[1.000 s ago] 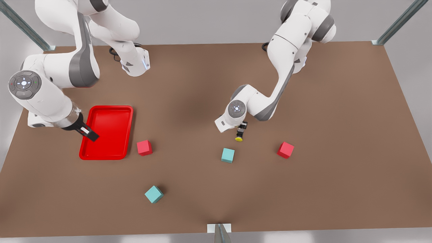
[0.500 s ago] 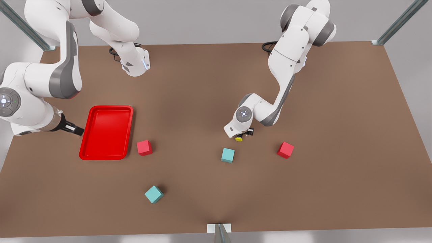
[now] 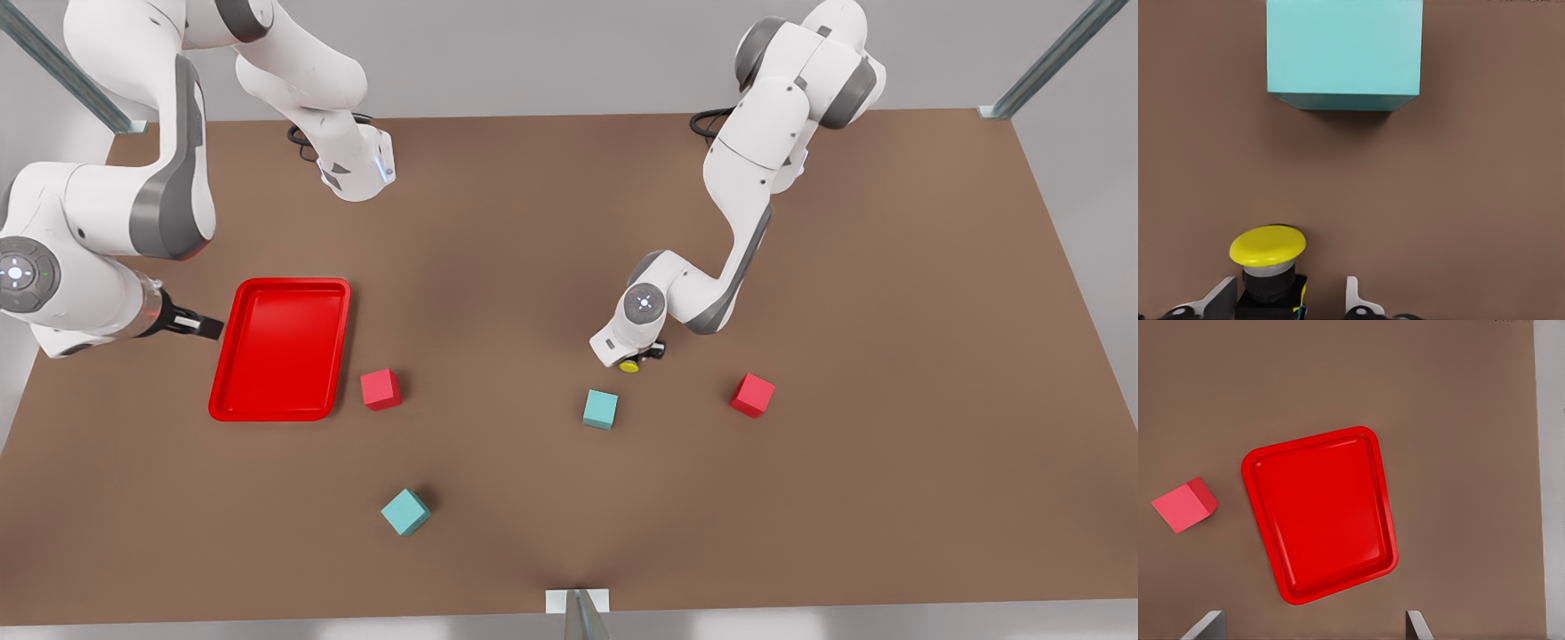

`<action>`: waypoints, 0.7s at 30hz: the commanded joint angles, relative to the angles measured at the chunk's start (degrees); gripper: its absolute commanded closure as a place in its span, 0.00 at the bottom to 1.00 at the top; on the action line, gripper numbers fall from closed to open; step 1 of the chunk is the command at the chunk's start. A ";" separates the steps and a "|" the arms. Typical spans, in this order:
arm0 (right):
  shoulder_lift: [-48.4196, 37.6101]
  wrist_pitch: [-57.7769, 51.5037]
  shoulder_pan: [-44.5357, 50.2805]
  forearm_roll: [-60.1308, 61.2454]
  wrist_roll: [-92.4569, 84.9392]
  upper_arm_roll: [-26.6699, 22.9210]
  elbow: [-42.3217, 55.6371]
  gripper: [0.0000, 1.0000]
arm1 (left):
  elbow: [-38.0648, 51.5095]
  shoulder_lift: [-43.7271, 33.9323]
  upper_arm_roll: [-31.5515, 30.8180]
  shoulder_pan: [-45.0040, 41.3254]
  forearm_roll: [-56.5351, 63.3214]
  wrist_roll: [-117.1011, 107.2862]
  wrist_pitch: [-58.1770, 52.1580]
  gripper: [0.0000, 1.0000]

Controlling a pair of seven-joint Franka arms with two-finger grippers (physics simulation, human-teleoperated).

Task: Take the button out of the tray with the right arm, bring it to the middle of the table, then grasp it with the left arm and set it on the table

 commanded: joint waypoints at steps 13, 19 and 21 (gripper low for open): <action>0.01 -0.52 0.46 -0.50 -5.93 0.02 -0.39 0.00 | 0.11 0.04 0.00 0.79 0.17 -1.20 0.01 0.42; 0.01 -0.87 0.11 -0.50 -5.93 0.02 -0.48 0.00 | 1.34 -0.13 0.00 0.61 0.09 -1.37 -1.49 0.46; 0.01 -0.96 0.11 -0.50 -5.93 0.02 -0.48 0.00 | 2.22 -0.22 0.00 0.61 0.00 -1.37 -3.15 0.46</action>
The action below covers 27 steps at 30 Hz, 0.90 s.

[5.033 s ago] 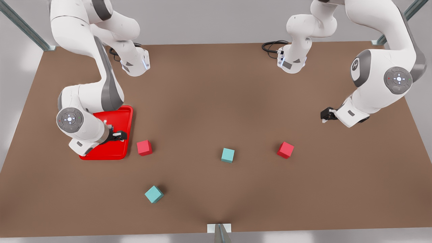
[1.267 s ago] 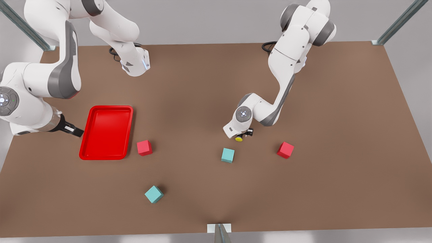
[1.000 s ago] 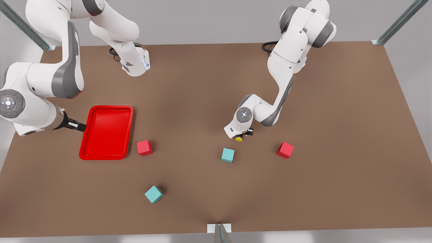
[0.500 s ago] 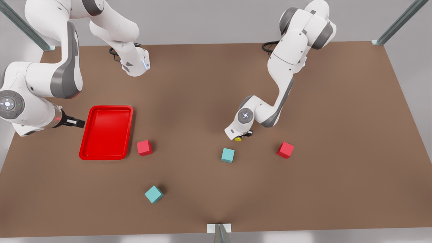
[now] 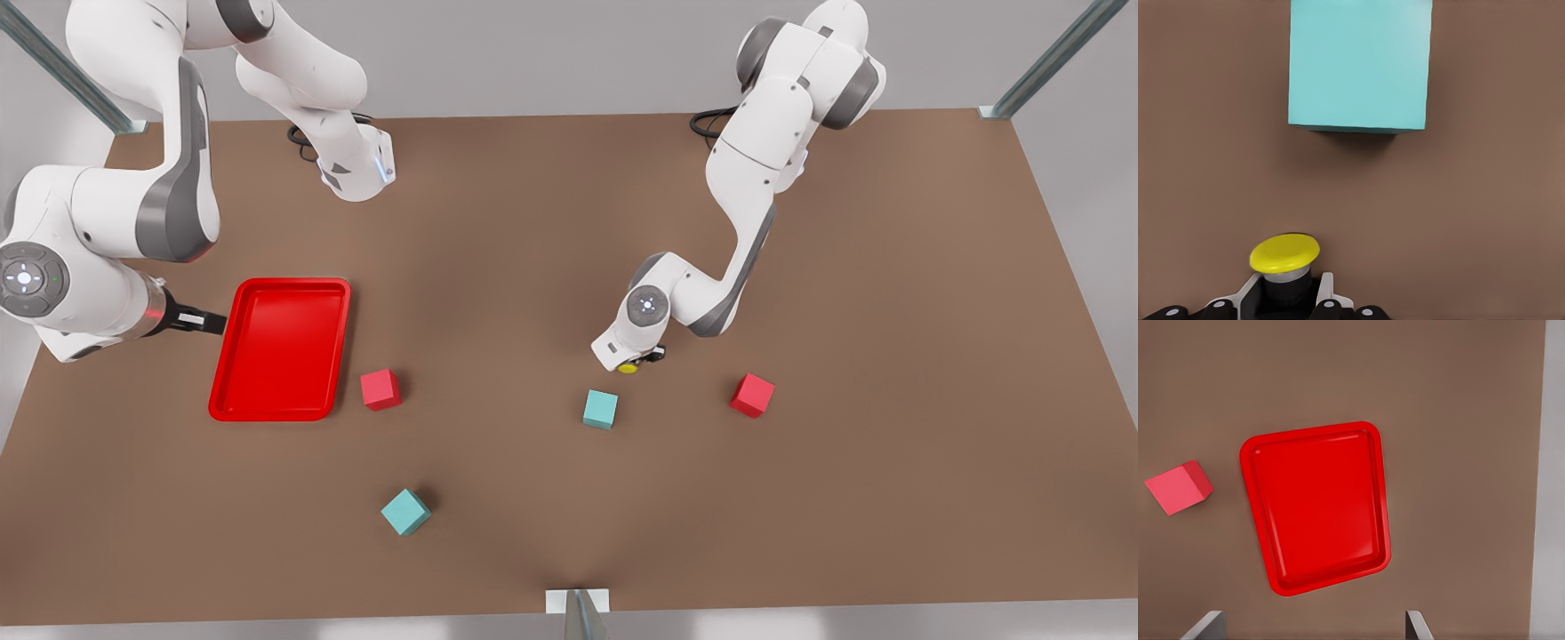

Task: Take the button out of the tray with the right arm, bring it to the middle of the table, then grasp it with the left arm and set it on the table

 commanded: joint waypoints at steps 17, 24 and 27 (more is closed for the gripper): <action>0.02 -0.60 -0.07 0.02 -1.71 0.02 0.02 0.00 | 0.84 1.40 0.00 0.08 -0.01 -0.70 -2.46 0.54; 0.11 -0.51 -0.07 0.02 -1.71 0.02 0.19 0.00 | 4.09 0.61 0.17 0.17 -0.18 -0.70 -7.91 0.55; 0.28 -0.51 0.01 0.02 -1.71 0.02 0.28 0.00 | 9.18 -2.20 1.67 0.17 -0.27 -3.86 -19.41 0.55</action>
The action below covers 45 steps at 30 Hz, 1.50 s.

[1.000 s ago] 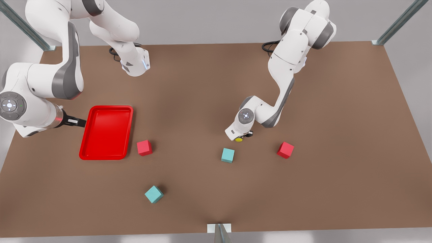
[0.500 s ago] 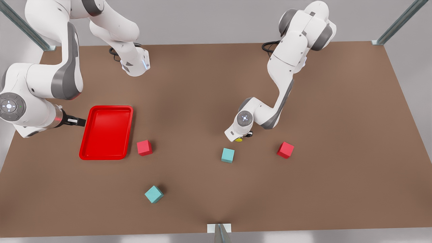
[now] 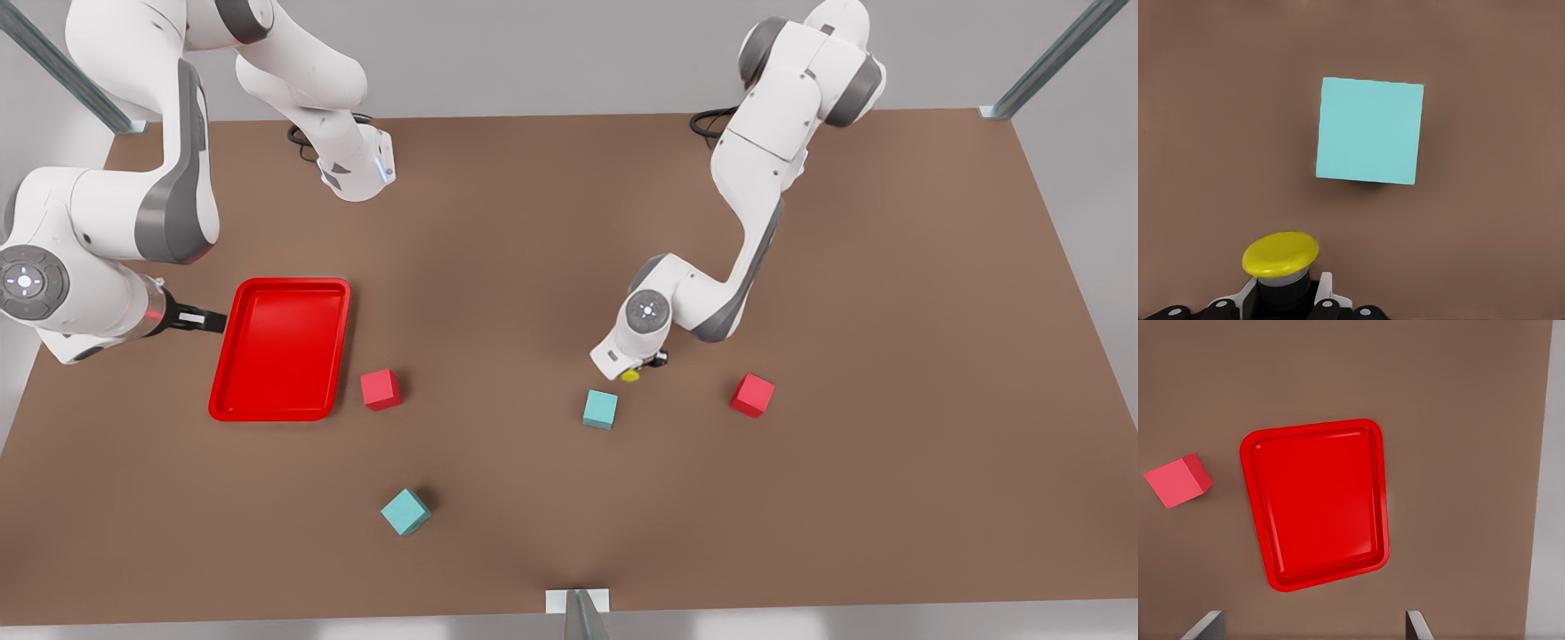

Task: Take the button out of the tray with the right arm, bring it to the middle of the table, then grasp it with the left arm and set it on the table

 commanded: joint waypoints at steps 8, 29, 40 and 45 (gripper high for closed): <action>-0.03 0.00 -0.01 0.02 -0.35 0.02 0.14 0.00 | 8.72 -3.04 0.83 -3.66 35.44 -108.04 -29.41 0.55; -0.04 0.35 1.40 2.04 -0.97 0.63 1.36 0.00 | 8.46 13.83 0.83 -10.78 63.22 -147.16 -35.57 0.55; 0.05 0.70 0.96 4.41 -1.23 0.46 3.74 0.00 | 3.45 17.17 0.83 -10.78 72.27 -138.90 -37.33 0.55; 0.05 3.69 0.26 4.24 -1.32 0.19 4.61 0.00 | 3.45 18.93 0.83 -10.78 72.63 -138.99 -36.98 0.55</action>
